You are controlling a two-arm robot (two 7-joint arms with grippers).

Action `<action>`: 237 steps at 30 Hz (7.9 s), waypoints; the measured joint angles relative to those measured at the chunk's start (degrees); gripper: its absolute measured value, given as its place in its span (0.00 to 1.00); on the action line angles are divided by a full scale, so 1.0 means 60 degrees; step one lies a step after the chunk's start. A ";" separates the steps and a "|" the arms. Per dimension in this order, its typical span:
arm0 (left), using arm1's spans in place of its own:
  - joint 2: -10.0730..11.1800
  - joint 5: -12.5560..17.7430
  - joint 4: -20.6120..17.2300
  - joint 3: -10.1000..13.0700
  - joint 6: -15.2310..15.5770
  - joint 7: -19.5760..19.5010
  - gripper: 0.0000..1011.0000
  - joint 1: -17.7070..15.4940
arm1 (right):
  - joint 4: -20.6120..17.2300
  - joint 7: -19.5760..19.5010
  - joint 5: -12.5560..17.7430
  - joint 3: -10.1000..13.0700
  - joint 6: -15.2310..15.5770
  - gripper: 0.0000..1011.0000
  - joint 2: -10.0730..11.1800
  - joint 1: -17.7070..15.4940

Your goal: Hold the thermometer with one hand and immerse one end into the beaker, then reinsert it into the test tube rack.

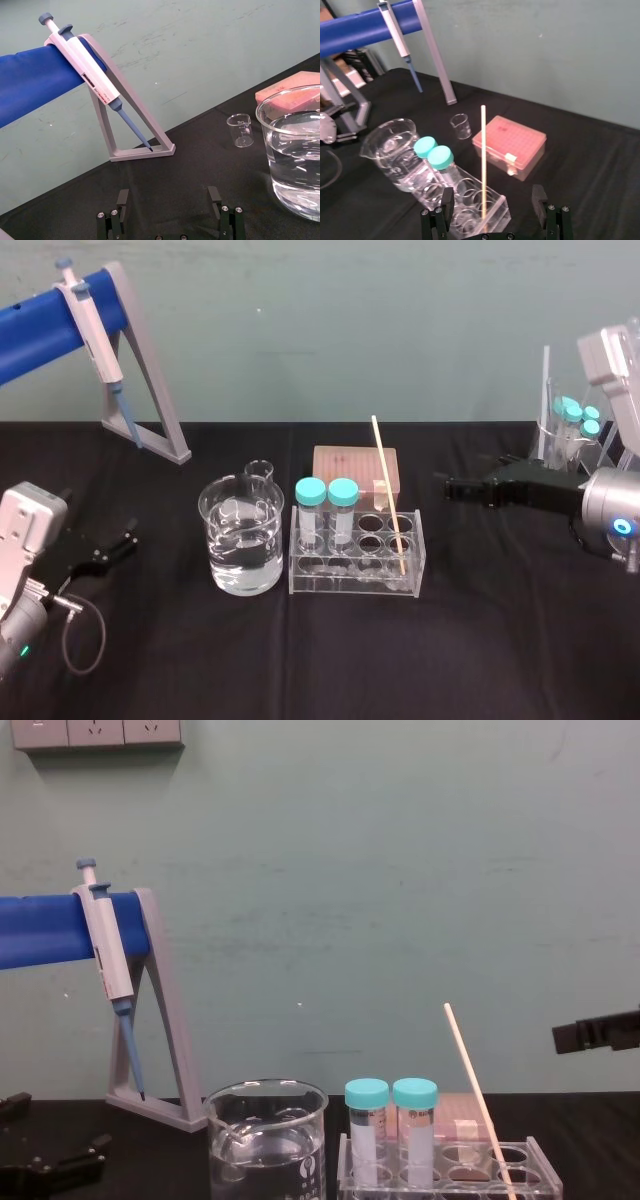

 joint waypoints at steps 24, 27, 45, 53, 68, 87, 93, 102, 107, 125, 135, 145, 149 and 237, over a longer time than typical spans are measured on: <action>0.0000 0.0001 0.0000 0.0000 0.0000 0.0000 0.99 0.0000 | 0.2710 0.0717 -0.0035 -0.1863 0.0615 0.99 -0.0929 0.2550; 0.0000 0.0000 0.0000 0.0000 0.0000 0.0000 0.99 0.0000 | 0.2933 0.0519 -0.0045 -0.1965 0.0554 0.99 -0.1138 0.2672; 0.0000 0.0000 0.0000 0.0001 0.0000 0.0000 0.99 0.0000 | 0.3129 -0.0660 -0.0204 -0.2202 0.0360 0.99 -0.1842 0.2752; 0.0000 0.0001 0.0000 0.0000 0.0000 0.0000 0.99 -0.0001 | 0.3168 -0.0928 -0.0554 -0.2277 0.0260 0.99 -0.2099 0.2792; -0.0001 0.0001 0.0000 0.0000 0.0000 0.0000 0.99 0.0000 | 0.3767 -0.1165 -0.1098 -0.2191 0.0095 0.97 -0.2609 0.2924; 0.0000 0.0000 0.0000 0.0001 0.0000 0.0000 0.99 -0.0001 | 0.3937 -0.0964 -0.1322 -0.1889 0.0179 0.46 -0.2948 0.2892; 0.0000 0.0001 0.0000 0.0000 0.0000 0.0001 0.99 0.0000 | 0.3838 -0.0937 -0.1476 -0.1835 0.0187 0.26 -0.3027 0.2820; 0.0000 0.0001 0.0000 0.0000 0.0000 0.0000 0.99 0.0000 | 0.3813 -0.0907 -0.1623 -0.1701 0.0189 0.05 -0.3074 0.2762; -0.0001 0.0001 0.0000 0.0000 0.0000 0.0000 0.99 0.0000 | 0.3785 -0.0913 -0.1722 -0.1618 0.0175 0.05 -0.3085 0.2711; 0.0000 0.0000 0.0000 0.0000 0.0000 0.0000 0.99 0.0000 | 0.2667 -0.0904 -0.2375 -0.1432 -0.0366 0.05 -0.2816 0.2286; 0.0000 0.0000 0.0000 0.0001 0.0000 0.0000 0.99 0.0000 | 0.1677 -0.0815 -0.2477 -0.1129 -0.0764 0.05 -0.2625 0.1957; -0.0001 0.0001 0.0000 0.0001 0.0000 0.0000 0.99 0.0000 | -0.0062 -0.0622 -0.3042 -0.0922 -0.2204 0.05 -0.2142 0.1315; 0.0000 0.0001 0.0000 0.0000 0.0000 0.0000 0.99 0.0000 | -0.0452 -0.0157 -0.2960 -0.0893 -0.2809 0.05 -0.2191 0.1287; 0.0000 0.0001 0.0000 0.0000 0.0000 0.0000 0.99 0.0000 | 0.5593 0.1525 -0.2902 -0.2548 -0.5725 0.05 -0.5255 0.2611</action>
